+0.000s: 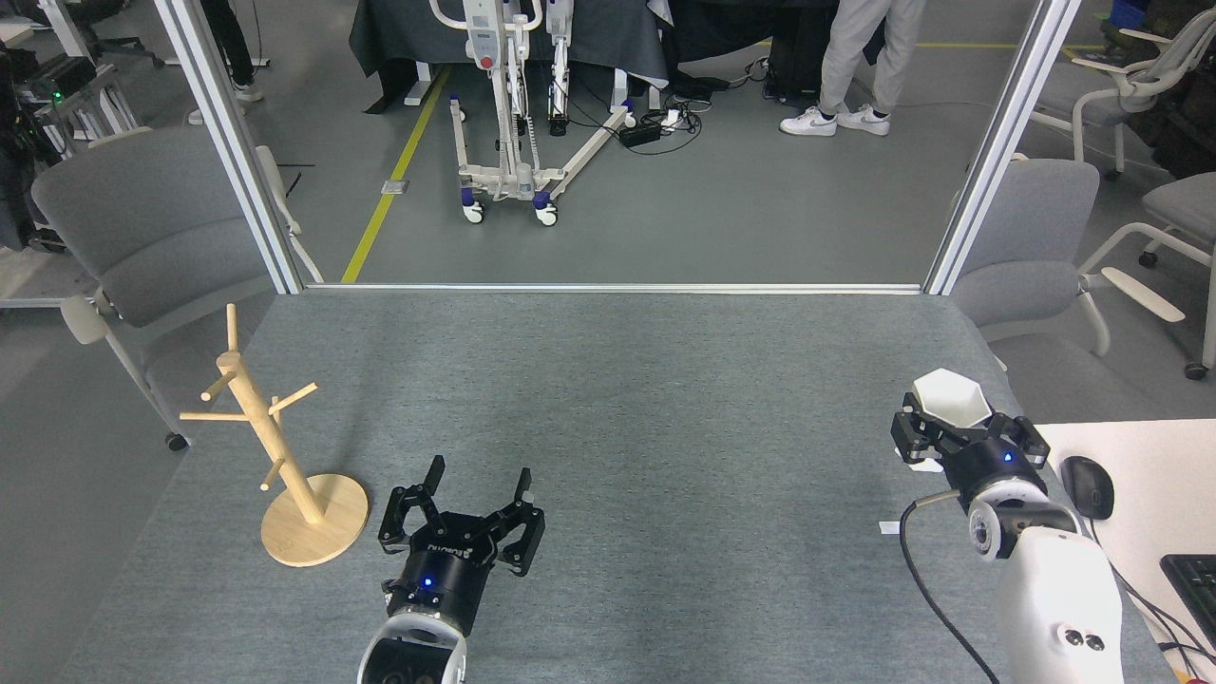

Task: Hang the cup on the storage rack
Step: 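Lift the cup and move it toward the left gripper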

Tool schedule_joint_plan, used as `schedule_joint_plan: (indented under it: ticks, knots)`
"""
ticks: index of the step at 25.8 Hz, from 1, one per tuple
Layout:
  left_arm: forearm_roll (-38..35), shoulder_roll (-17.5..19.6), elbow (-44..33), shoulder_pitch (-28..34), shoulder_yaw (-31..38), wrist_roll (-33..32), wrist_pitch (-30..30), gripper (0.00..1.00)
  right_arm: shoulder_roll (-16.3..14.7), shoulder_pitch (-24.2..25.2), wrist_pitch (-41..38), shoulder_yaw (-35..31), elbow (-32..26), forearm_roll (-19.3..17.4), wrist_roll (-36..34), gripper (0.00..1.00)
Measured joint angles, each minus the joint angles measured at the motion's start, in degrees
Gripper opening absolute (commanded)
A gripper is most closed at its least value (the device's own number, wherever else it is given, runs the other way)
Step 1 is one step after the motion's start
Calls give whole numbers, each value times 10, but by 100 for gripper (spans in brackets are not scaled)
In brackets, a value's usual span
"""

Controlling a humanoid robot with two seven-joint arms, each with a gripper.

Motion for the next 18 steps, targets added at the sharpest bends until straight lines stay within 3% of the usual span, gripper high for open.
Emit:
schedule_joint_plan:
  ticks: [9, 13, 18]
  knots:
    - [-89, 3, 9, -20, -123, -2, -21, 98, 33, 73, 80, 1, -259, -19, 173, 23]
    - [-101, 1, 10, -32, -165, -4, -52, 98, 51, 82, 146, 46, -330, -20, 230, 20]
    - [-103, -9, 25, -46, -199, -9, -93, 98, 59, 77, 276, 164, -364, -19, 251, 16]
